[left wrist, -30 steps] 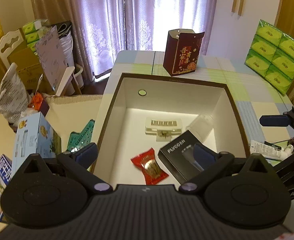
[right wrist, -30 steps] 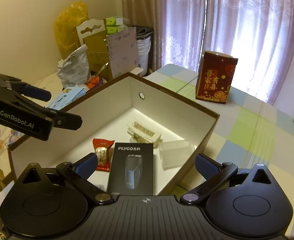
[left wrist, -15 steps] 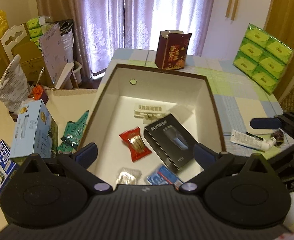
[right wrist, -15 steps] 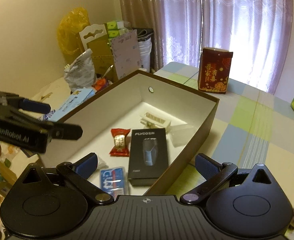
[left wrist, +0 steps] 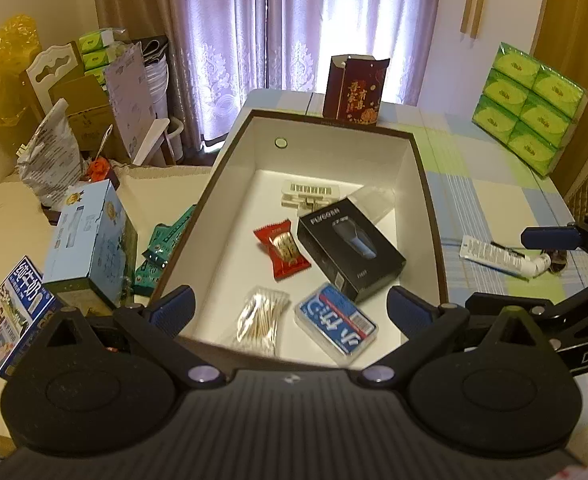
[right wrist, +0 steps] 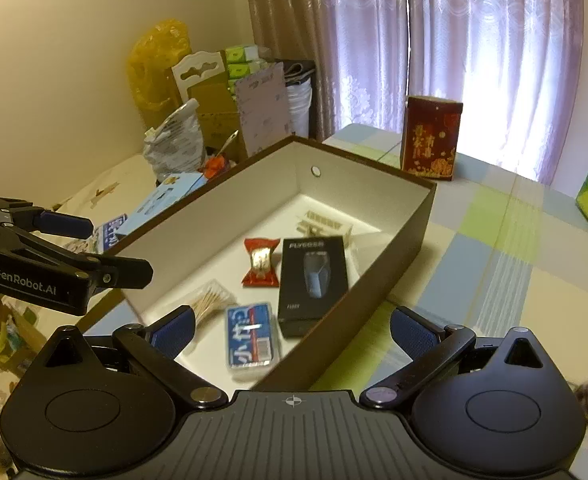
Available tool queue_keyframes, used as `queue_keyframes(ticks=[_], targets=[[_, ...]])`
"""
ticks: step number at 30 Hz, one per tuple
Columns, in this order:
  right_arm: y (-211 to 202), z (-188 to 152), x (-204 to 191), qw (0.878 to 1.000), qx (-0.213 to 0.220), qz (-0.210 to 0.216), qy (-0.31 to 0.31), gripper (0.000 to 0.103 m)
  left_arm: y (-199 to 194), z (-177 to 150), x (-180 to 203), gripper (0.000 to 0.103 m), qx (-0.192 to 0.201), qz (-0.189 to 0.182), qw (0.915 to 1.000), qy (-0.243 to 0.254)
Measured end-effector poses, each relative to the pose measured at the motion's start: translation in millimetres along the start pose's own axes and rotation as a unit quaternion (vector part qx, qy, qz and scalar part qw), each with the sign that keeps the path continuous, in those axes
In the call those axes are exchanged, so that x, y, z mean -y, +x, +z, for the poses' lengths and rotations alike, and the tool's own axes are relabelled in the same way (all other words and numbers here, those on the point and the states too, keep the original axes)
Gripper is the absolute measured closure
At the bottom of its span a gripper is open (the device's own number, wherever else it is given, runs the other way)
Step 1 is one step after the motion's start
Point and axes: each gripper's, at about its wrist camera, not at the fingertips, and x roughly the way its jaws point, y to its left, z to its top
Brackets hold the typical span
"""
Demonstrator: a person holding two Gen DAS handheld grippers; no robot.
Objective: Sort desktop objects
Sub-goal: 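Withdraw both tools from the box back toward the tubes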
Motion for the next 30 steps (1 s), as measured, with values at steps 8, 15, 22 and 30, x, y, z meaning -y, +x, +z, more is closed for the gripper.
queue_keyframes(ticks=[8,15,22,30], targets=[[-14,-20,-4,1.0,-0.013,0.009,-0.002,0.002,-9,-24,11,0.003,-0.017,0.003,0.9998,-0.005],[-23,-34,-6,1.0,-0.022,0.021,-0.005,0.002,-17,-39,23,0.003,-0.029,0.008,0.9995,-0.011],[-33,-44,-6,0.999,-0.027,0.039,-0.016,0.002,-24,-52,41,0.003,-0.041,0.016,0.9989,-0.014],[-43,-57,7,0.998,-0.038,0.051,-0.012,0.002,-29,-63,64,0.003,-0.051,0.026,0.9981,-0.022]])
